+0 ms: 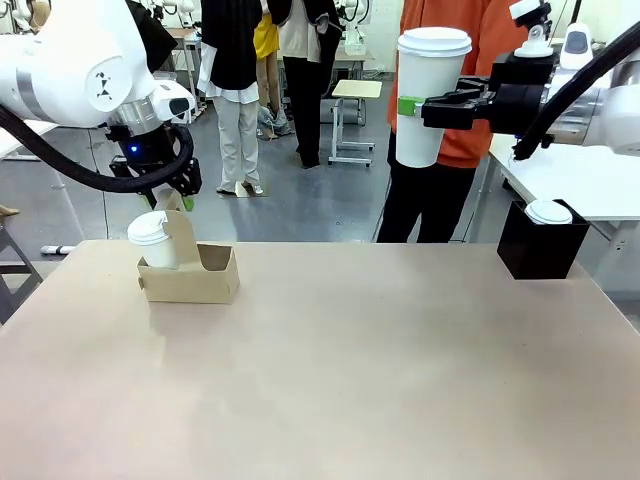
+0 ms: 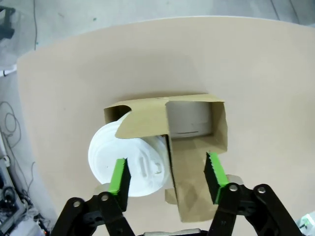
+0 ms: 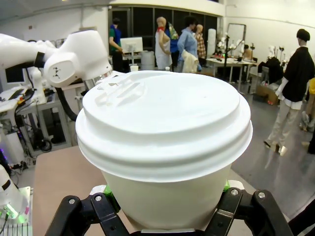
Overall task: Pour a drink into a cup and package it in a carrier.
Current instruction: Position the Cup Carrier in the center of the table.
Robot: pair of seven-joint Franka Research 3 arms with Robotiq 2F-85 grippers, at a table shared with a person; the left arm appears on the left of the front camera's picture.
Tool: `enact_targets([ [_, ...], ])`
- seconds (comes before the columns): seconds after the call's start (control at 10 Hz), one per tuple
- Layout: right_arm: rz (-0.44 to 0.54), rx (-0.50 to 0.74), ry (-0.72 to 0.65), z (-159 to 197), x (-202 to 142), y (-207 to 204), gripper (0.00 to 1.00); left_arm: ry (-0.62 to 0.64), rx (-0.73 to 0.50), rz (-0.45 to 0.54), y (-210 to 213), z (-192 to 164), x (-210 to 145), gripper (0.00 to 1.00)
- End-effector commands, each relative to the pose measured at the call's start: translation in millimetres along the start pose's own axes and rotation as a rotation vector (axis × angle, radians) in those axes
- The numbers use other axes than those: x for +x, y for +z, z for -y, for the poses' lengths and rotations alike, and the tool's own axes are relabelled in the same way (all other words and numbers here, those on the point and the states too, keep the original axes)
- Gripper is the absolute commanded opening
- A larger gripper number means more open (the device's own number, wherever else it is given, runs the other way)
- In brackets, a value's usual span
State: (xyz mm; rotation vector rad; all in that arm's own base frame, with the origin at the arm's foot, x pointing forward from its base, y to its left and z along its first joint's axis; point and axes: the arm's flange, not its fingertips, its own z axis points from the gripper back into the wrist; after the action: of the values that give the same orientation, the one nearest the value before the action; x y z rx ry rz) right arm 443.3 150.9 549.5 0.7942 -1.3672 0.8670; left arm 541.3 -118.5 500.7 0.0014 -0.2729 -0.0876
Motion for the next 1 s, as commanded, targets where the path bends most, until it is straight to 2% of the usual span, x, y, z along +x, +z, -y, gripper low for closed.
enact_targets([
  [0.0, 0.012, -0.001, 0.010, 0, 2, -3, 0.80, 0.042, 0.049, 0.006, 3, 3, 2, 0.00],
  [0.1, 0.012, -0.001, 0.010, 0, 2, -3, 0.80, 0.049, 0.052, 0.006, 4, 4, 3, 0.00],
  [0.2, 0.012, -0.001, 0.010, 0, 2, -3, 0.80, 0.053, 0.050, 0.004, 4, 4, 3, 0.14],
  [0.3, 0.012, -0.001, 0.010, 0, 2, -3, 0.80, 0.061, 0.045, 0.002, 4, 8, 3, 0.05],
  [0.4, 0.012, -0.001, 0.010, 0, 2, -3, 0.80, 0.061, 0.042, -0.003, 4, 10, 2, 0.00],
  [0.6, 0.012, -0.001, 0.010, 0, 2, -3, 0.80, 0.070, 0.033, -0.012, 1, 11, 4, 0.00],
  [0.7, 0.012, -0.001, 0.010, 0, 2, -3, 0.80, 0.062, 0.019, -0.068, -2, 14, 3, 0.00],
  [0.8, 0.012, -0.001, 0.010, 0, 2, -3, 0.80, 0.041, 0.019, 0.000, 1, 9, 0, 0.00],
  [0.9, 0.012, -0.001, 0.010, 0, 2, -3, 0.80, 0.041, 0.019, 0.000, 1, 9, 0, 0.00],
])
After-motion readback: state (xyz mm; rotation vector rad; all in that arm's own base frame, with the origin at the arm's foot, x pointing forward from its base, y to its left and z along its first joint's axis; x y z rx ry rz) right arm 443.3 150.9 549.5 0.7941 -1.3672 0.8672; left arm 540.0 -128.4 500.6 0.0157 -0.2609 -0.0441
